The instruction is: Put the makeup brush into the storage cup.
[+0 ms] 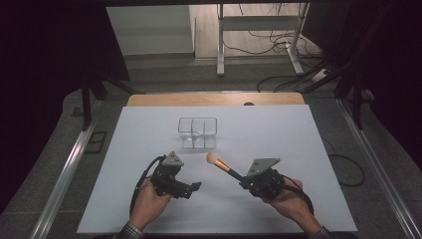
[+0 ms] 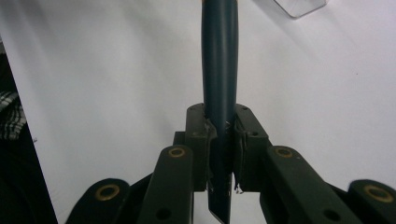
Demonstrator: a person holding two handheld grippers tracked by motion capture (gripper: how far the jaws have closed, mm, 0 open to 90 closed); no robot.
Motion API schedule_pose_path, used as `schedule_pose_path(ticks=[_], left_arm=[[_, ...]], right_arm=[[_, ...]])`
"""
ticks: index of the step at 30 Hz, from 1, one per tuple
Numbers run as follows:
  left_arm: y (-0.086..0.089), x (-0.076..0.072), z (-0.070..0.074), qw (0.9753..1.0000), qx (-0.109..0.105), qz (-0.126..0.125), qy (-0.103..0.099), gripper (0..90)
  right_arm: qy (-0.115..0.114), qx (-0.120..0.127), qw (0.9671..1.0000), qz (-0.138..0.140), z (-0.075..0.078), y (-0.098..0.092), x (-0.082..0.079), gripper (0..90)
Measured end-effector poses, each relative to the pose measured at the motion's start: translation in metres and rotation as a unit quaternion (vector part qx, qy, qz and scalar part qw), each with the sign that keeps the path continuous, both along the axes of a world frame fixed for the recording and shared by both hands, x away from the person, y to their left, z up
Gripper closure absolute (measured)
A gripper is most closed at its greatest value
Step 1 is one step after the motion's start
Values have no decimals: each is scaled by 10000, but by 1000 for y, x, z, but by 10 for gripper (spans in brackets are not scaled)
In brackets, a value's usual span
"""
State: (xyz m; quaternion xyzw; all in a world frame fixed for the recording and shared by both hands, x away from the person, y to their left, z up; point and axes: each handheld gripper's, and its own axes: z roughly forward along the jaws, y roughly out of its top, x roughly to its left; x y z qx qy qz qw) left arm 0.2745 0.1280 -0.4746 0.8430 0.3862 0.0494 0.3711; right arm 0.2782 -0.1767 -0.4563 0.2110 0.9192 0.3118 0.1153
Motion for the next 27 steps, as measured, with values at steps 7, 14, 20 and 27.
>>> schedule_pose_path(ticks=[7, 14, 20, 27], left_arm=[[-7, 1, 9, 9996, -187, -134, 149, 17], [-18, 3, 14, 9983, -373, -369, 252, 1], [-23, 5, 17, 9960, -655, -508, 332, 2], [-27, 9, 18, 9939, -877, -555, 381, 24]], right_arm=[[-46, 124, 9999, -41, 0, 6, -4, 782], [-130, 311, 9994, -93, 0, 14, -9, 781], [-165, 487, 9986, -150, 0, 20, -12, 781], [-198, 584, 9980, -118, -2, 27, -15, 781]])
